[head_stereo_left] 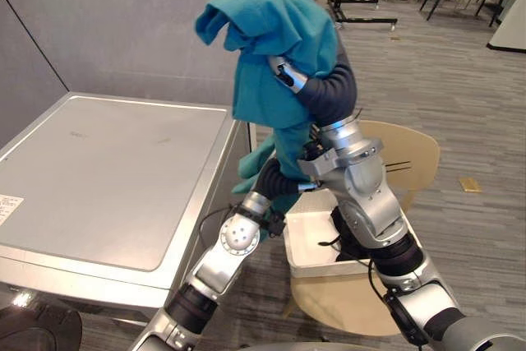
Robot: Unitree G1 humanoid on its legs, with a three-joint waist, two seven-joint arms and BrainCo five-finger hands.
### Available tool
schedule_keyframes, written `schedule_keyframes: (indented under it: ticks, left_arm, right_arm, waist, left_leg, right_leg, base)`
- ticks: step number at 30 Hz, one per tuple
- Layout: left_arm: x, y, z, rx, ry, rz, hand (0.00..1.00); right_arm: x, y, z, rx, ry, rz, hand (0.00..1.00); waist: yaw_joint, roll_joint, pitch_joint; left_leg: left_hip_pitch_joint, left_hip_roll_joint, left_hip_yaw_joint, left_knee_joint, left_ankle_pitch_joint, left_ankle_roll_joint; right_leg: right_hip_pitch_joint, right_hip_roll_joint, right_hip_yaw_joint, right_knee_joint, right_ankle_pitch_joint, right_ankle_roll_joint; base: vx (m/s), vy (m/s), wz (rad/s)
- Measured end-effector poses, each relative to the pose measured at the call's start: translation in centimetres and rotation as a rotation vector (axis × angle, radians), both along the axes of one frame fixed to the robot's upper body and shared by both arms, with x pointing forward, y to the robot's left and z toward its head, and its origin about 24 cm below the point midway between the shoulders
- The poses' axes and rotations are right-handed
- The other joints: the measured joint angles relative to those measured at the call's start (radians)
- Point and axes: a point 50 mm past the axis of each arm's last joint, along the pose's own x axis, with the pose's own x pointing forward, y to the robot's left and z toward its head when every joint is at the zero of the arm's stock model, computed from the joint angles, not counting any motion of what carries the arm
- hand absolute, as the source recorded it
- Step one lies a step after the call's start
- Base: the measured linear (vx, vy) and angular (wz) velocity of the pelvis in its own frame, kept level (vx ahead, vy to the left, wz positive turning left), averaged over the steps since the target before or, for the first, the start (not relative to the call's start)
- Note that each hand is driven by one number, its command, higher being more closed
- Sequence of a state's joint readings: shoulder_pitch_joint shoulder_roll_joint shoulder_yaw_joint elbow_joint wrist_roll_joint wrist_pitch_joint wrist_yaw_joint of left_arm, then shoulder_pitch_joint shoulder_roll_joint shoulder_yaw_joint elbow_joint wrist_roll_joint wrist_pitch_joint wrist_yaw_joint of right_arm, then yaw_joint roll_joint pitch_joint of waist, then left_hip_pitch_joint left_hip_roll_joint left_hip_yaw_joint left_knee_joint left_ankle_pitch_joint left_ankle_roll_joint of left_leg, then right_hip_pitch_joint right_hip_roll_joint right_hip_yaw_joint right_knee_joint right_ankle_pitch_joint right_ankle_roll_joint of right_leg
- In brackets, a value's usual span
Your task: Pick up the laundry basket with both hands and put the clothes into the washing machine.
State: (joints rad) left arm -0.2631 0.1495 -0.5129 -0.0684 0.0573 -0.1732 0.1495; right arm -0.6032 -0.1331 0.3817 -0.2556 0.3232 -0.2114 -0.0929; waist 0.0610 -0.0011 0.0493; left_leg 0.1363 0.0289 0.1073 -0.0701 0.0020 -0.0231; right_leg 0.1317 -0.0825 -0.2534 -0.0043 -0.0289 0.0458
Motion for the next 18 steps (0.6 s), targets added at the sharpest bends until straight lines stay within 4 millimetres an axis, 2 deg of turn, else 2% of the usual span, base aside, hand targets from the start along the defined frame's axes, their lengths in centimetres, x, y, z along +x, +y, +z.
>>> schedule_keyframes:
  ticks: [5, 6, 9, 12, 14, 16, 17, 18]
  left_arm:
    - [0.2, 0.1, -0.3, -0.007, 0.013, 0.031, 1.0]
    - [0.3, 0.1, -0.4, -0.007, 0.016, 0.034, 1.0]
    - [0.2, 0.3, -0.6, -0.011, 0.025, 0.044, 1.0]
    - [0.1, 1.5, -1.4, -0.031, 0.064, 0.089, 1.0]
    - [-0.8, 3.0, -2.0, -0.064, 0.096, 0.149, 1.0]
    - [-1.6, 3.8, -2.3, -0.081, 0.108, 0.176, 1.0]
    - [-2.0, 4.3, -2.5, -0.09, 0.119, 0.197, 1.0]
    - [-2.1, 4.5, -2.5, -0.094, 0.121, 0.206, 1.0]
  right_arm:
    - [-0.1, 0.0, 0.0, 0.022, 0.007, 0.024, 1.0]
    - [-0.1, 0.1, 0.0, 0.019, 0.008, 0.027, 0.0]
    - [0.0, -0.3, -0.5, 0.018, 0.021, 0.016, 0.0]
    - [0.3, -1.7, -1.7, 0.036, 0.069, -0.037, 0.0]
    - [0.0, -3.7, -3.0, 0.046, 0.1, -0.124, 0.0]
    - [-0.2, -5.0, -3.7, 0.019, 0.102, -0.2, 0.0]
    - [-0.3, -6.5, -4.1, -0.027, 0.085, -0.303, 0.0]
    - [-0.3, -7.1, -4.1, -0.039, 0.079, -0.339, 0.0]
  waist:
    - [-0.018, -0.001, -0.001]
    - [-0.018, -0.001, -0.001]
    - [-0.024, -0.002, -0.001]
    - [-0.024, -0.002, -0.001]
    - [-0.02, -0.002, -0.001]
    - [-0.02, -0.002, -0.001]
    - [-0.021, -0.002, -0.001]
    - [-0.022, -0.002, -0.001]
  left_leg:
    - [-0.001, -0.001, 0.013, -0.001, 0.0, 0.0]
    - [-0.002, -0.001, 0.024, -0.002, 0.0, 0.0]
    - [0.0, 0.003, 0.033, -0.002, 0.0, 0.0]
    - [0.001, 0.005, 0.034, -0.003, 0.0, 0.0]
    - [-0.001, 0.006, 0.042, -0.008, 0.0, 0.0]
    - [0.0, 0.006, 0.047, -0.014, 0.0, 0.0]
    - [0.003, 0.005, 0.05, -0.018, 0.0, 0.0]
    - [0.003, 0.005, 0.052, -0.019, 0.0, 0.0]
  right_leg:
    - [-0.01, 0.0, 0.017, 0.0, 0.004, 0.0]
    - [-0.015, 0.002, 0.029, 0.0, 0.008, 0.0]
    - [-0.017, 0.004, 0.04, -0.001, 0.012, 0.001]
    - [-0.018, 0.006, 0.042, -0.001, 0.013, 0.001]
    - [-0.026, 0.01, 0.052, -0.001, 0.013, 0.001]
    - [-0.031, 0.011, 0.057, -0.001, 0.013, 0.001]
    - [-0.032, 0.011, 0.061, -0.002, 0.013, 0.002]
    - [-0.032, 0.011, 0.062, -0.003, 0.013, 0.002]
  base:
    - [-0.02, -0.003, -0.1]
    - [-0.04, -0.001, -0.22]
    - [-0.04, -0.013, -0.12]
    - [-0.04, -0.016, -0.03]
    - [-0.02, -0.014, -0.1]
    - [0.0, -0.011, -0.09]
    - [0.01, -0.007, -0.07]
    - [0.02, -0.007, -0.08]
